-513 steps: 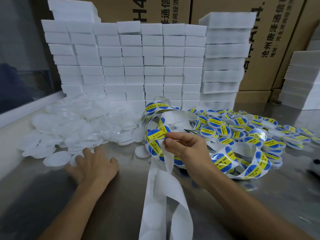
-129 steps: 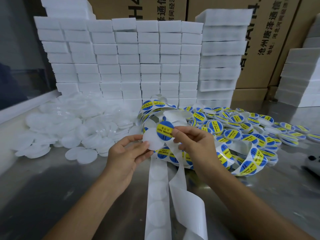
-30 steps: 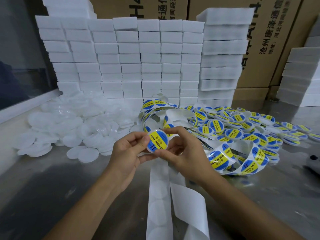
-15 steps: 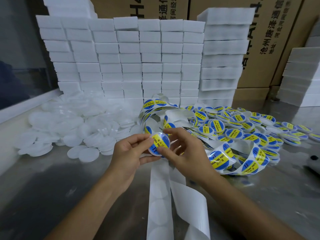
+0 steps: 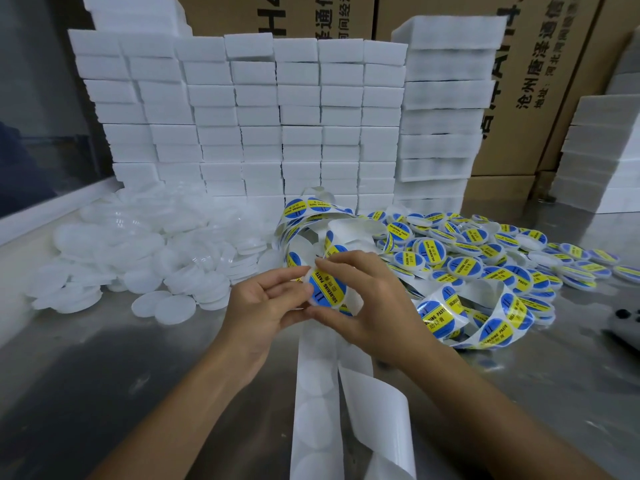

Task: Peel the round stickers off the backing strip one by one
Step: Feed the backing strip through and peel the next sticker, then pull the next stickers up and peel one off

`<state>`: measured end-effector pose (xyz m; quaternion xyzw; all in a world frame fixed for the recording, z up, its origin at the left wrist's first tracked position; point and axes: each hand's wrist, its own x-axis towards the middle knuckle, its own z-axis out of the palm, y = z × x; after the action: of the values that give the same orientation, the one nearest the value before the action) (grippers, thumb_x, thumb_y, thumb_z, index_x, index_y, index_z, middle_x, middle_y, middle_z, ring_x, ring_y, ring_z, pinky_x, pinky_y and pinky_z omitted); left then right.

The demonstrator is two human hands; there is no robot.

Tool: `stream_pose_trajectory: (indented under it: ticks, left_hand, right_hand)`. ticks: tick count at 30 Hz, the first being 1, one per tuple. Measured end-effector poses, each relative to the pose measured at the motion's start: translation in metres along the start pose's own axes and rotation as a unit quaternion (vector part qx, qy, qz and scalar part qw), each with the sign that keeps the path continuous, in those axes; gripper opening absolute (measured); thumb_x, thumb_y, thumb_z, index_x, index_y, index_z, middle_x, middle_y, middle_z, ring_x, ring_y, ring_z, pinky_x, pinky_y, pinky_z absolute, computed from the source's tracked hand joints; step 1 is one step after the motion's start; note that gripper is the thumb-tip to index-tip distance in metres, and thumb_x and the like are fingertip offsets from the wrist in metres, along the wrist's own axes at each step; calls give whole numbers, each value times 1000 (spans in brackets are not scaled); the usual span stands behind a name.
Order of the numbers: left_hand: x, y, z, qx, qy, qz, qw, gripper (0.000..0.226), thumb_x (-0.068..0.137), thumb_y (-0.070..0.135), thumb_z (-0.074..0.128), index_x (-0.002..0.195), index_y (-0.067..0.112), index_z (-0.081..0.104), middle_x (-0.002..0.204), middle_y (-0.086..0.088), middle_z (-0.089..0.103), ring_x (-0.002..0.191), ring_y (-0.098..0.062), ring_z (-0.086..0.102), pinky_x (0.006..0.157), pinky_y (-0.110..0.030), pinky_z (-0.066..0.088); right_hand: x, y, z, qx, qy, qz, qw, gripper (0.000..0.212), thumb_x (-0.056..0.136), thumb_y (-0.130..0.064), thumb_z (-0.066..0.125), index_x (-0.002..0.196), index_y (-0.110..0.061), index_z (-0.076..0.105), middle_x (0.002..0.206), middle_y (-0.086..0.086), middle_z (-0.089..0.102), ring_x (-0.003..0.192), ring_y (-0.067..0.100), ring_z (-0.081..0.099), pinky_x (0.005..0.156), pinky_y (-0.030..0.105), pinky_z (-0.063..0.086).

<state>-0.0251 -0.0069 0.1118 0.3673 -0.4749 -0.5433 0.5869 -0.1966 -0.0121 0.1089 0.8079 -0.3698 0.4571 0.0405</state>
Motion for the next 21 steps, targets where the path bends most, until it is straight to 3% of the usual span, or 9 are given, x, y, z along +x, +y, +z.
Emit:
stream_pose_trajectory:
  ticks: [3, 5, 8, 10, 15, 21]
  left_hand:
    - [2, 0, -1, 1, 13, 6, 1000, 20, 78, 16, 69, 95, 8, 75, 82, -15, 73, 69, -22, 69, 69, -32, 60]
    - [2, -1, -1, 20, 24, -1, 1000, 10, 83, 13, 68, 87, 10, 76, 75, -11, 71, 63, -18, 66, 64, -29, 59]
    - [3, -7, -3, 64, 38, -17, 997, 9, 89, 8, 64, 89, 8, 74, 71, -7, 71, 60, -16, 64, 60, -26, 58]
    - [2, -10, -3, 90, 40, -27, 995, 9, 90, 7, 64, 90, 9, 73, 72, -6, 72, 60, -16, 63, 60, -26, 57]
    - [2, -14, -2, 123, 33, -39, 991, 10, 88, 6, 66, 88, 13, 74, 74, -6, 74, 62, -17, 65, 61, -28, 56]
    - [3, -16, -2, 126, 28, -49, 990, 11, 88, 7, 67, 86, 15, 74, 74, -6, 74, 60, -17, 64, 56, -25, 55]
  right_hand:
    - [3, 11, -10, 44, 36, 62, 996, 47, 77, -45, 79, 114, -17, 70, 109, -5, 68, 103, 10, 60, 88, 28, 49]
    - [8, 28, -20, 31, 90, 119, 988, 41, 78, -48, 77, 109, -21, 70, 104, -9, 67, 95, 3, 59, 82, 21, 46]
    - [22, 66, -37, -23, 130, 220, 966, 29, 79, -43, 78, 96, -23, 68, 107, -5, 61, 92, 8, 59, 79, 26, 49]
    - [31, 92, -43, -61, 102, 291, 949, 26, 79, -43, 78, 93, -24, 67, 105, -1, 66, 92, 13, 60, 77, 33, 49]
    - [44, 139, -41, -160, 13, 332, 930, 28, 83, -37, 76, 96, -13, 70, 94, 6, 69, 78, 17, 55, 61, 27, 36]
    - [51, 158, -32, -175, -43, 387, 904, 23, 93, -16, 62, 107, 0, 71, 93, 19, 71, 76, 28, 59, 69, 30, 44]
